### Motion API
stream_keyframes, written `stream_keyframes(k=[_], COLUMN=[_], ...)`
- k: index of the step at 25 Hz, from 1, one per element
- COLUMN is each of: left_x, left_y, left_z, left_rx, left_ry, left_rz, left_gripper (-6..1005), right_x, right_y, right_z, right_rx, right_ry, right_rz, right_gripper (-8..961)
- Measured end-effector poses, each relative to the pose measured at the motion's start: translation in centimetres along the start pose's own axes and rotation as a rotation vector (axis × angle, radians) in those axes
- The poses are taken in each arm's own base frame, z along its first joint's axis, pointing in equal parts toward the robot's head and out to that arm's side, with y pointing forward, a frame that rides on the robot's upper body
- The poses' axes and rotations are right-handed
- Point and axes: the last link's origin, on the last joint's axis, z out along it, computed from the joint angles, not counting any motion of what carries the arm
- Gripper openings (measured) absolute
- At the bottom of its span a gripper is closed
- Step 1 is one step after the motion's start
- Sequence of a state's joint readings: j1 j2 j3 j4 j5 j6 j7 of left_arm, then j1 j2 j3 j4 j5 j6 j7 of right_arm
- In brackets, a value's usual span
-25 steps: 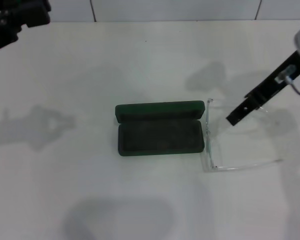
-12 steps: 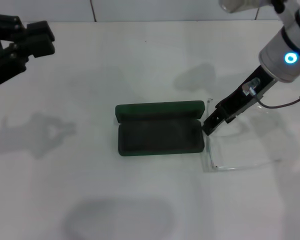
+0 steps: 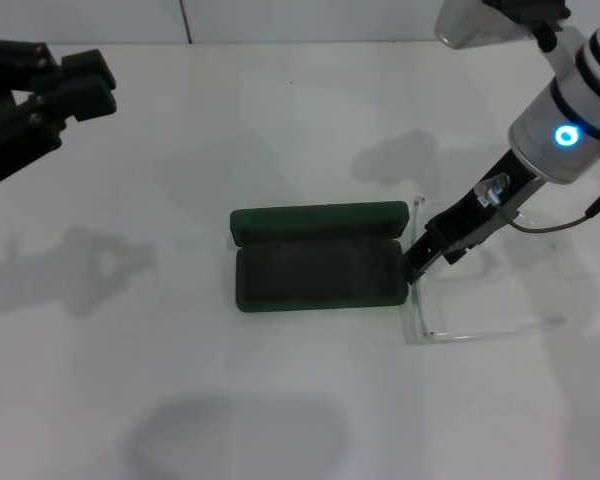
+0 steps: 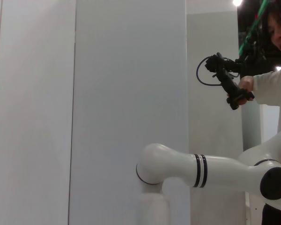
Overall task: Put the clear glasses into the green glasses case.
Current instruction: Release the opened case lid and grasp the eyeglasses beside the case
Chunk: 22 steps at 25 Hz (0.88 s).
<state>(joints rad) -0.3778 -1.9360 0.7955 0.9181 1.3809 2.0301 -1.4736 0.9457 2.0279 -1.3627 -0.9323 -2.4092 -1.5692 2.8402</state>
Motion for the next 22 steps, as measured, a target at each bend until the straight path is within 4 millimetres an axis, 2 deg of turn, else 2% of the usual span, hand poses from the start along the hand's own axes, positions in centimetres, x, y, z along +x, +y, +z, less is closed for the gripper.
stream_keyframes(k=[15, 22], left_x=[-0.5, -1.0], left_y=[0.2, 0.4], left_z=[0.1, -0.1], left_rx=[0.006, 0.019], left_ry=[0.015, 0.029], left_rz=[0.001, -0.009], left_gripper=[113, 113], right_x=[-0.4, 0.0], right_y=[-0.4, -0.9], right_z=[1.0, 1.8], right_rx=[0.003, 0.01], right_ry=[-0.001, 0.014], right_rz=[0.03, 0.048], right_gripper=[655, 560])
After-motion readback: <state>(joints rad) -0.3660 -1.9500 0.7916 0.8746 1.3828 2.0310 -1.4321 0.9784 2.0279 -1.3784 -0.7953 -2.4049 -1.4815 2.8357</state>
